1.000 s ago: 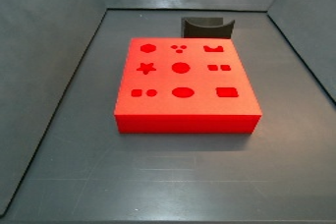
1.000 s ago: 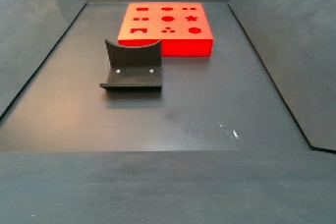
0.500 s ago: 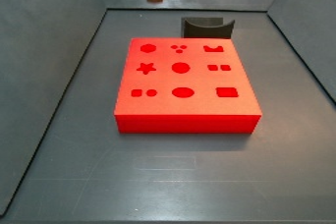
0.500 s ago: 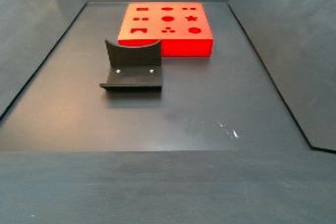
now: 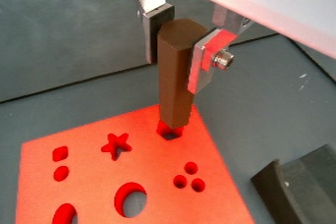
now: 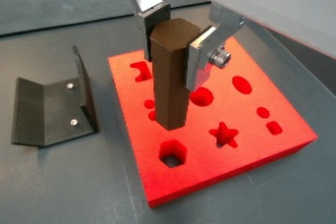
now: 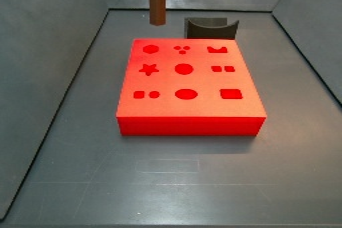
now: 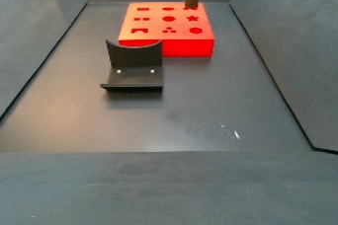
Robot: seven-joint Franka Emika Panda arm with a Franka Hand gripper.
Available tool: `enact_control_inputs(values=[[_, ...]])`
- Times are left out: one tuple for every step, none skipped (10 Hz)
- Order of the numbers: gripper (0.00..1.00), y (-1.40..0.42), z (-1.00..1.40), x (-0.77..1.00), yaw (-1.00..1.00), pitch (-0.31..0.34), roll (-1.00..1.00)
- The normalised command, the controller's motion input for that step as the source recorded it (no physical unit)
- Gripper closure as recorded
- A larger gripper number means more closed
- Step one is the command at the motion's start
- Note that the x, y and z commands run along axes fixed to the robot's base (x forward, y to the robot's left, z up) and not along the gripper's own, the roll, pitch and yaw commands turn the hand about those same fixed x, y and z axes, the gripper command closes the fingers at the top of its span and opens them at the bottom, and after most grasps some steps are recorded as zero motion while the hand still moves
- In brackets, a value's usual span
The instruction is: Insert the hexagon object.
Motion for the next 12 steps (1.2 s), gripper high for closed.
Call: enact_control_inputs(values=[[1.00, 0.00, -0.22, 0.00, 0.00, 0.000, 0.14], [1.00, 0.00, -0.26, 0.01, 0.00, 0.000, 0.18], [1.00, 0.00, -0.34, 0.00, 0.00, 0.000, 0.16], [1.00, -0.03, -0.37, 0.04, 0.00, 0.000, 0.17], [1.00, 0.00, -0.40, 0.00, 0.00, -0.019, 0.11], [1.00, 0.00, -0.45, -0.05, 0.02, -0.069, 0.05], [1.00, -0.05, -0.16, -0.18, 0.16, -0.024, 0.00], [1.00, -0.01, -0.05, -0.15, 0.18, -0.049, 0.00], [1.00, -0.03, -0.10, -0.03, 0.18, -0.071, 0.00], [1.00, -0.07, -0.19, 0.00, 0.18, -0.096, 0.03], [1.00, -0.01, -0.21, 0.04, 0.18, -0.080, 0.04], [1.00, 0.00, -0.21, 0.07, 0.13, -0.066, 0.04]])
